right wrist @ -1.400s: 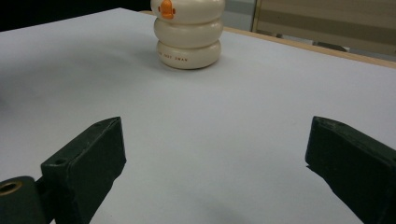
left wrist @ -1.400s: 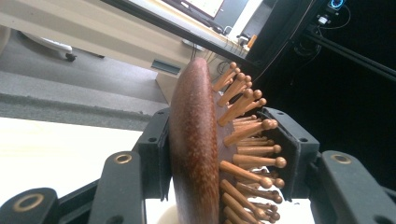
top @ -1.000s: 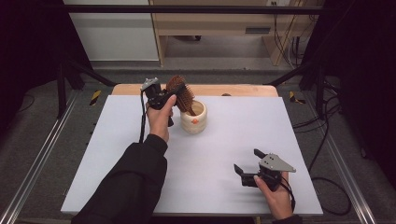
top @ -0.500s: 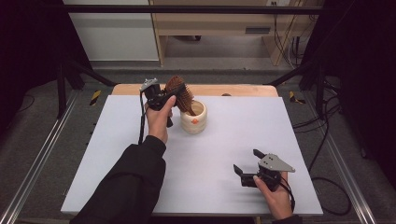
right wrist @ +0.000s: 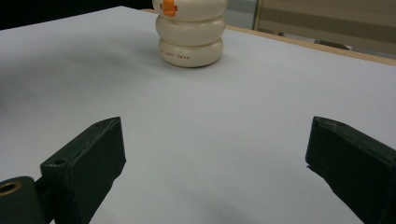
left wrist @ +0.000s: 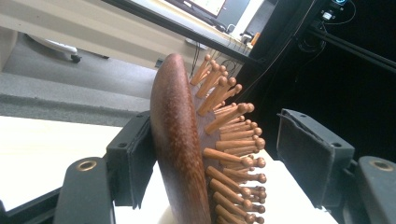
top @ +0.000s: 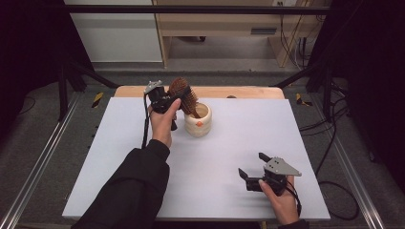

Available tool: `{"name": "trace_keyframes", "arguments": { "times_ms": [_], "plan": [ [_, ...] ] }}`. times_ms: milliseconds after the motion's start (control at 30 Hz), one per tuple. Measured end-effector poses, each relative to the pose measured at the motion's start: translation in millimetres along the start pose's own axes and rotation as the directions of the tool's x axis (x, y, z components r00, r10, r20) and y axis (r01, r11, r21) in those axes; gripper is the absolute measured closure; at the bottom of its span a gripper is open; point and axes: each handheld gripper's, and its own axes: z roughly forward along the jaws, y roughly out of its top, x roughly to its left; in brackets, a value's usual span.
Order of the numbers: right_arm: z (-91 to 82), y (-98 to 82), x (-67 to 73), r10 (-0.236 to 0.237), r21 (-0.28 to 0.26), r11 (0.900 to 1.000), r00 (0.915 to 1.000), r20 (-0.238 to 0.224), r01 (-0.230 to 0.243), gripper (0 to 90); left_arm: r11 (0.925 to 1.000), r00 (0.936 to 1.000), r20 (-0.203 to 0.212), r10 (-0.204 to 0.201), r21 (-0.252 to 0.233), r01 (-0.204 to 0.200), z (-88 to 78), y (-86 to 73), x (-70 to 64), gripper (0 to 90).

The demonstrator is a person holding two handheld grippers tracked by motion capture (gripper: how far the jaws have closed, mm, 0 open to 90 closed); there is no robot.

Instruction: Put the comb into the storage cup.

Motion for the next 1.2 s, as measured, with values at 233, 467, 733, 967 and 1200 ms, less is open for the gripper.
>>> {"name": "trace_keyframes", "arguments": {
  "times_ms": [233, 467, 733, 967, 1200],
  "plan": [
    [0.0, 0.0, -0.1, 0.000, 0.000, 1.000, 1.0000, 0.001, 0.000, 5.0, 0.9999, 1.0000, -0.001, -0.001, 0.012, 0.001, 1.0, -1.3, -1.1, 25.3],
    [0.4, 0.1, 0.6, -0.002, 0.000, 1.000, 1.0000, 0.000, 0.002, 5.0, 0.9994, 0.9995, -0.032, 0.000, 0.035, 0.002, 2.4, -3.2, -2.3, 14.6],
    [0.4, 0.1, 0.7, -0.002, 0.000, 1.000, 1.0000, 0.001, 0.002, 5.0, 0.9995, 0.9997, -0.023, 0.012, 0.031, -0.011, 1.0, -2.6, -5.1, 12.3],
    [0.9, 0.0, 0.9, -0.005, 0.003, 1.000, 1.0000, 0.001, 0.005, 5.0, 0.9992, 0.9996, -0.014, 0.026, 0.029, -0.026, -0.4, -4.5, -6.8, 9.4],
    [1.2, -0.1, 0.5, -0.008, 0.003, 1.000, 1.0000, 0.001, 0.008, 5.0, 0.9987, 0.9986, -0.021, 0.048, 0.018, -0.048, -3.8, -3.6, -6.7, 5.9]
  ]
}}
